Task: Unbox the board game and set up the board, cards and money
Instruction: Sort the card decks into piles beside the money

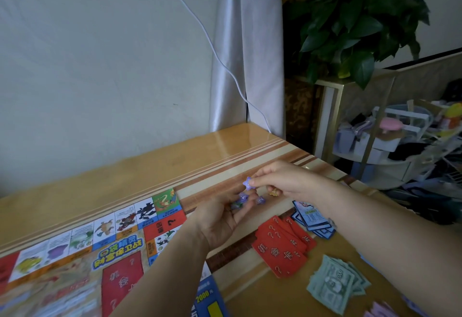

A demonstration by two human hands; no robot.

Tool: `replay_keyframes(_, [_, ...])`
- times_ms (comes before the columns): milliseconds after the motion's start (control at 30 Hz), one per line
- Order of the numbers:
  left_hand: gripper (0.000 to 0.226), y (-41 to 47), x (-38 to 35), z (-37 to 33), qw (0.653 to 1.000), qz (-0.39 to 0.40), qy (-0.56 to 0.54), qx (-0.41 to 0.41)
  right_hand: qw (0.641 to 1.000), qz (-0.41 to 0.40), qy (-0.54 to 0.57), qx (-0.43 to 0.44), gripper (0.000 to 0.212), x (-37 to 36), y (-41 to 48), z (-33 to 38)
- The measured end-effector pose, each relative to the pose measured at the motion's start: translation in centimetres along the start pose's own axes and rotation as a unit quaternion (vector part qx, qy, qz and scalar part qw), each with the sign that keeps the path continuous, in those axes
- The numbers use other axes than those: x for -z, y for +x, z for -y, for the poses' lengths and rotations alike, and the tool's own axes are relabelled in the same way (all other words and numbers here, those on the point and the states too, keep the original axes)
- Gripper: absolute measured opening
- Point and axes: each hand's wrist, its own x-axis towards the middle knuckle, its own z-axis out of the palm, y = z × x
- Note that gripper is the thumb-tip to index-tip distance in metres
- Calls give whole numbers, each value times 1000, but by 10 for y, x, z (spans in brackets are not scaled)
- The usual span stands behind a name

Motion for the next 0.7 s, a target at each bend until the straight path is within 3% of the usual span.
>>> replay_keyframes(100, [25,-2,1,2,1000,-10,16,-8,999,20,25,-17,5,0,-6,6])
replay_keyframes(467, [14,-5,0,8,997,-63,48,-16,989,8,-145,-4,16,-13,-17,18])
replay_keyframes(700, [25,-10,3,5,999,-17,43,-25,996,22,-90,-19,15,-14,-14,15])
